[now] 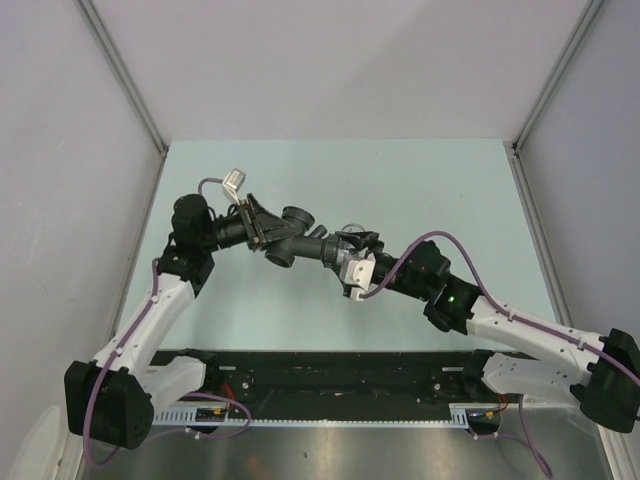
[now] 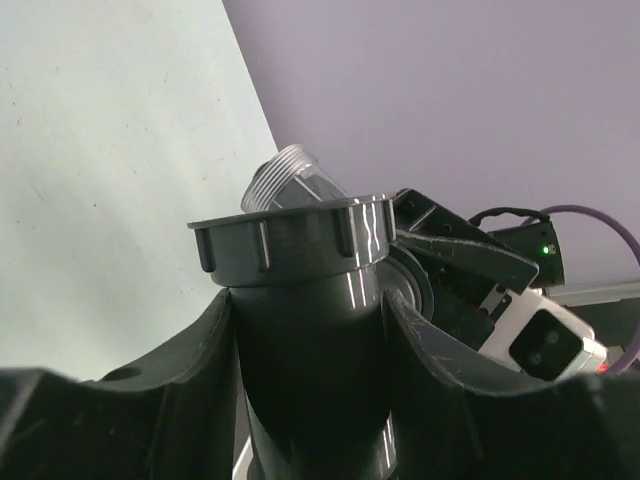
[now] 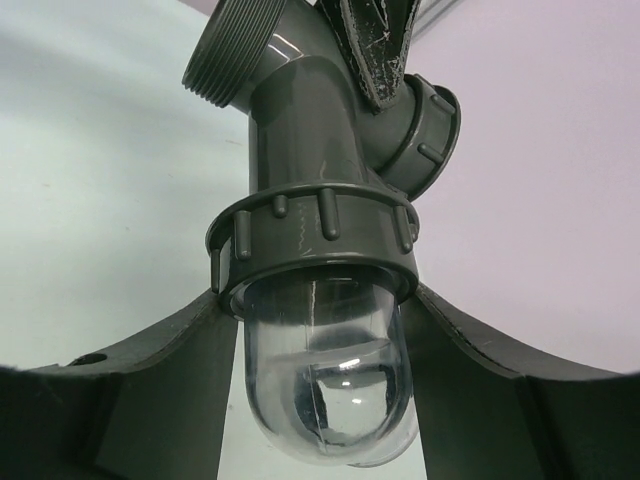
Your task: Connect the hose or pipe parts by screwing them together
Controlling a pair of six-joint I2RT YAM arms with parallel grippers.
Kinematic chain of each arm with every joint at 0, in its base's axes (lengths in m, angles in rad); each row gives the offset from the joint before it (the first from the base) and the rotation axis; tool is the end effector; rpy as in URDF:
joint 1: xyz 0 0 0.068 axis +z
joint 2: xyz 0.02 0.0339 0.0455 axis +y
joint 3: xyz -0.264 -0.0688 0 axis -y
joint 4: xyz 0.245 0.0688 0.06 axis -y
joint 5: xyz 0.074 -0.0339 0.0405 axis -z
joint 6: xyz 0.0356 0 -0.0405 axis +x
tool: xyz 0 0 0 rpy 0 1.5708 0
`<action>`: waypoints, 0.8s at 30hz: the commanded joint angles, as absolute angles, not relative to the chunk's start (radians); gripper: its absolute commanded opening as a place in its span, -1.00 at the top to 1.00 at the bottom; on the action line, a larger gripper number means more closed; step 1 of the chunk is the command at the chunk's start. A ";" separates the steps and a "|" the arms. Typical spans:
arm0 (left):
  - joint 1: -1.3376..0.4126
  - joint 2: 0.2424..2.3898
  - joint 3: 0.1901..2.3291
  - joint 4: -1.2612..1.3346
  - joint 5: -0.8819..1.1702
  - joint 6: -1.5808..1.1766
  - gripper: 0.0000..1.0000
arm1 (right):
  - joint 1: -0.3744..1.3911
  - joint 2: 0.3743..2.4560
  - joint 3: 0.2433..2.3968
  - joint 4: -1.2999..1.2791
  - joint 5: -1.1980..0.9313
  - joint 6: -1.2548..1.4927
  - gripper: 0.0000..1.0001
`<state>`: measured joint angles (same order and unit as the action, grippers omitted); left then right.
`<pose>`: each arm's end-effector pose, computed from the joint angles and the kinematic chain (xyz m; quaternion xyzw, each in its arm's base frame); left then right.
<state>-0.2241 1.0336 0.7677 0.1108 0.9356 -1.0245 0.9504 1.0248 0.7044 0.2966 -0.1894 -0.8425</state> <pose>0.2189 -0.0793 0.3191 0.0058 0.7388 -0.6172 0.2706 0.1360 0.2018 0.3163 -0.5976 0.3931 0.1051 0.6909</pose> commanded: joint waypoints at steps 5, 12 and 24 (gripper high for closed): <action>-0.259 0.905 0.718 0.313 0.945 -0.855 0.99 | 0.796 1.051 0.732 0.468 -0.443 -0.348 1.00; -0.259 0.861 0.666 0.394 0.810 -0.795 0.99 | 0.736 1.095 0.732 0.480 -0.540 -0.193 1.00; -0.253 1.047 0.673 0.406 0.677 -0.736 0.99 | 0.733 1.022 0.732 0.257 -0.362 -0.239 -0.08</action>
<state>-0.2630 0.9672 0.6636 0.2840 0.7517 -0.8780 0.7654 1.0897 0.7033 0.3359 -0.5270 -0.3523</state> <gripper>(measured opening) 0.597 0.655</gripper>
